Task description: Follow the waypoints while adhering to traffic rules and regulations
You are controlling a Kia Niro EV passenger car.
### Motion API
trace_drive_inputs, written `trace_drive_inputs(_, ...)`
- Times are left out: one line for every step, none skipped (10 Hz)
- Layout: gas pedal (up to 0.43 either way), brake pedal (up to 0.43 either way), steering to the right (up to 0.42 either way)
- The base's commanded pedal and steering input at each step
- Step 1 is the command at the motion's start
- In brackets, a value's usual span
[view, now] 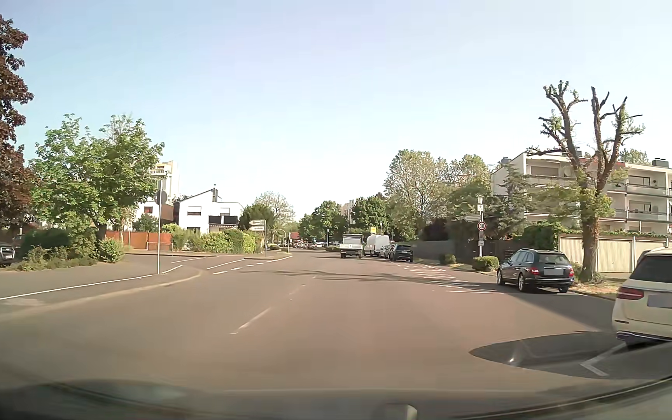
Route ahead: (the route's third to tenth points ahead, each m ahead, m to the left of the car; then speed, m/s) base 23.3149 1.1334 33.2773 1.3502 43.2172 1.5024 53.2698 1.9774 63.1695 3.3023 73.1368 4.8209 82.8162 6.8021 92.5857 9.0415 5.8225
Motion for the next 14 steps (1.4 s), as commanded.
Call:
trace_drive_inputs(0.311,0.03,0.001)
trace_drive_inputs(0.311,0.03,0.004)
trace_drive_inputs(0.311,0.03,0.008)
trace_drive_inputs(0.311,0.03,0.008)
trace_drive_inputs(0.311,0.03,0.008)
trace_drive_inputs(0.311,0.03,0.008)
trace_drive_inputs(0.311,0.03,0.007)
trace_drive_inputs(0.311,0.03,0.007)
trace_drive_inputs(0.311,0.03,0.007)
trace_drive_inputs(0.311,0.03,0.006)
trace_drive_inputs(0.311,0.03,0.006)
trace_drive_inputs(0.311,0.03,0.006)
trace_drive_inputs(0.311,0.03,0.006)
trace_drive_inputs(0.311,0.024,0.005)
